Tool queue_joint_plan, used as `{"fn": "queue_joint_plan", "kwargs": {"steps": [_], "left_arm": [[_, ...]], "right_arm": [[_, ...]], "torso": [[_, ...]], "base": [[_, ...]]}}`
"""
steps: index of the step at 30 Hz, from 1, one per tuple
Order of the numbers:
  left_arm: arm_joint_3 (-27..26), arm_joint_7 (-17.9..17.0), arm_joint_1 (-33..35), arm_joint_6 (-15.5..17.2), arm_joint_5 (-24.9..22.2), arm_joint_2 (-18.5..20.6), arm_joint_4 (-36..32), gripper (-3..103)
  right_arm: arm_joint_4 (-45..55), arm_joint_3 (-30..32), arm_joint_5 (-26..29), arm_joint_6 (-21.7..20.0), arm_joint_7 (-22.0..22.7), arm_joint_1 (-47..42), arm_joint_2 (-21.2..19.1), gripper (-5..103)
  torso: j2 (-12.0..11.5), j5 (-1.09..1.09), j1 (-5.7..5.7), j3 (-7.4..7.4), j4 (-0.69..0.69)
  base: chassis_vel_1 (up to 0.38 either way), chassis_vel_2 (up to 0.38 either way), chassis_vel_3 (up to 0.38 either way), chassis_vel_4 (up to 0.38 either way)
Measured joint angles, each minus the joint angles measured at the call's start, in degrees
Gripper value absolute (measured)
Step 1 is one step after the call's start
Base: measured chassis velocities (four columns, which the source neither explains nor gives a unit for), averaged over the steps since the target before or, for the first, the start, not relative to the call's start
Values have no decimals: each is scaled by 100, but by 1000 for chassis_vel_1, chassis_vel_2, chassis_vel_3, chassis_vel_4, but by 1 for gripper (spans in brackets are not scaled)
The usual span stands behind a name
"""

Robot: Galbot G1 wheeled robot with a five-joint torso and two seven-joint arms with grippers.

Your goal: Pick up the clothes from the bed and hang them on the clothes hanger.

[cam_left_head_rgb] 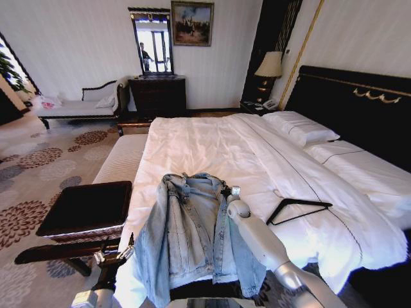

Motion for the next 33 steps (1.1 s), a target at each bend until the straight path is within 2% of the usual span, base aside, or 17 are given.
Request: {"fn": "queue_joint_plan", "kwargs": {"steps": [1,5,6,8,13,14,16,18,19,23,24,26,27,28,29,31,33], "left_arm": [[16,-2,-14,27,-4,37,-9,97],[75,-14,-56,92,-12,123,-37,97],[171,-54,-119,161,-21,243,-65,97],[314,-133,-257,302,-37,449,-132,97],[471,-215,-559,624,-73,673,-211,97],[523,-225,-702,796,-122,742,-231,97],[666,-342,-1029,1150,-356,975,-263,97],[888,-549,-1498,1515,-690,1316,-265,100],[888,-549,-1498,1515,-690,1316,-265,100],[1439,-905,-2695,2018,-1428,1958,32,86],[1439,-905,-2695,2018,-1428,1958,32,86],[1749,-997,-3240,2131,-1858,2245,247,77],[1960,-1025,-3542,2165,-2093,2395,367,82],[1960,-1025,-3542,2165,-2093,2395,367,82],[2217,-1082,-3899,2184,-2332,2543,537,82],[2620,-1087,-4433,2193,-2536,2681,850,91],[2704,-1088,-4554,2193,-2544,2694,976,94]], "right_arm": [[69,-19,-37,-4,-21,-35,-42,18],[218,-43,-96,-2,-66,-109,-133,24],[371,-51,-140,19,-105,-183,-233,35],[570,-54,-195,73,-165,-283,-399,45],[827,-33,-232,113,-205,-443,-632,57],[929,-7,-253,127,-210,-516,-734,62],[1101,33,-288,152,-219,-629,-885,73],[1314,62,-296,157,-220,-730,-1002,78],[1314,62,-296,157,-220,-730,-1002,78],[1714,63,-289,133,-215,-860,-1057,97],[1714,63,-289,133,-215,-860,-1057,97],[1784,44,-287,127,-213,-881,-1079,99],[1809,41,-282,126,-209,-882,-1095,100],[1809,41,-282,126,-209,-882,-1095,100],[1832,37,-262,126,-208,-877,-1117,100],[1834,-32,-209,130,-204,-769,-1134,100],[1779,-166,-184,145,-202,-628,-1110,100]], "torso": [[0,0,0,0,0],[0,0,0,0,0],[0,0,0,0,0],[0,0,0,0,-1],[0,0,0,0,-1],[0,0,0,0,0],[0,0,0,0,1],[0,-1,0,0,-2],[0,-1,0,0,-2],[0,-1,0,0,0],[0,-1,0,0,0],[-1,0,0,1,2],[0,0,0,1,0],[0,0,0,1,0],[0,0,0,0,0],[0,-1,0,0,-7],[0,-4,0,0,-8]], "base": [[0,0,0,0],[0,0,0,0],[0,0,0,0],[0,0,0,0],[0,0,0,0],[0,0,0,0],[0,0,0,0],[0,0,0,0],[0,0,0,0],[0,0,0,0],[0,0,0,0],[0,0,0,0],[0,0,0,0],[0,0,0,0],[0,0,0,0],[0,0,0,0],[0,0,0,0]]}}
